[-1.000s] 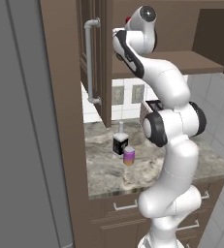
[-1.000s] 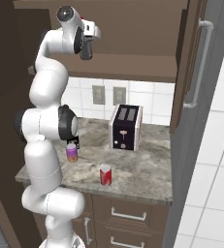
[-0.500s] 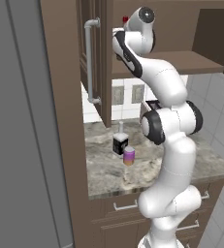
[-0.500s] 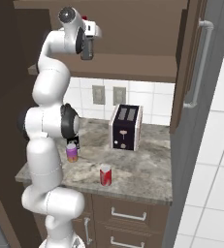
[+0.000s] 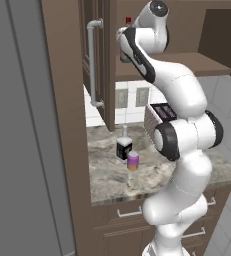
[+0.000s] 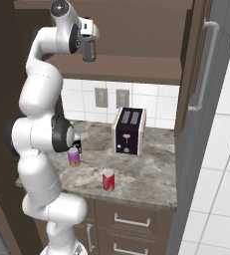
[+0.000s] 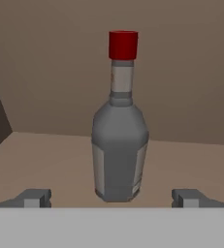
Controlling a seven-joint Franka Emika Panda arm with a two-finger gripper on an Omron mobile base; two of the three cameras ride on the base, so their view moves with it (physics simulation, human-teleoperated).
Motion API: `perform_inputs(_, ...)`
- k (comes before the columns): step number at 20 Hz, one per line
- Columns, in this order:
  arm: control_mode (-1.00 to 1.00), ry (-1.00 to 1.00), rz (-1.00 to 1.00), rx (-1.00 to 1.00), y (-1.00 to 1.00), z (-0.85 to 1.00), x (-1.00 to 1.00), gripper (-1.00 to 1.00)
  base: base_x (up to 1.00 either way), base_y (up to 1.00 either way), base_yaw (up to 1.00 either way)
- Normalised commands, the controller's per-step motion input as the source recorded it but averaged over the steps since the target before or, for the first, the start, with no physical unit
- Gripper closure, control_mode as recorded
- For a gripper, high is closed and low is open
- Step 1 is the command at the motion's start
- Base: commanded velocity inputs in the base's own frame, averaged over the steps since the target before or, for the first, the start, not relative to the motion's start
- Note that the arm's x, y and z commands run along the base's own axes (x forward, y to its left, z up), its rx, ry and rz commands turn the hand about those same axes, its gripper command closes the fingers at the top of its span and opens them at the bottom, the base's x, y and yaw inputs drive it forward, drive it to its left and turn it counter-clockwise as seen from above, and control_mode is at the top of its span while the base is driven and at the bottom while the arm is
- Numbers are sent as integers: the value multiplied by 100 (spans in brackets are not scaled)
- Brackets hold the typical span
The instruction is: Sort all alcoholic drinks to one cabinet, and non-alcoholic drinks to the other.
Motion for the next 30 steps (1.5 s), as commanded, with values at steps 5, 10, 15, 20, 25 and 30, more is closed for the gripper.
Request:
perform_inputs(5, -100, 0, 0, 0, 0, -53, -100, -100, 0, 0, 0)
perform_inputs(10, -100, 0, 0, 0, 0, -63, -100, -100, 0, 0, 0)
perform_inputs(15, -100, 6, 0, 0, 0, -60, -100, -100, 0, 0, 0)
perform_inputs(20, -100, 19, 0, 0, 0, -71, -100, -100, 0, 0, 0)
perform_inputs(25, -100, 28, 3, 0, -2, -95, -40, -100, 0, 0, 0)
perform_inputs(30, -100, 16, 17, 2, -5, -90, 37, -100, 0, 0, 0)
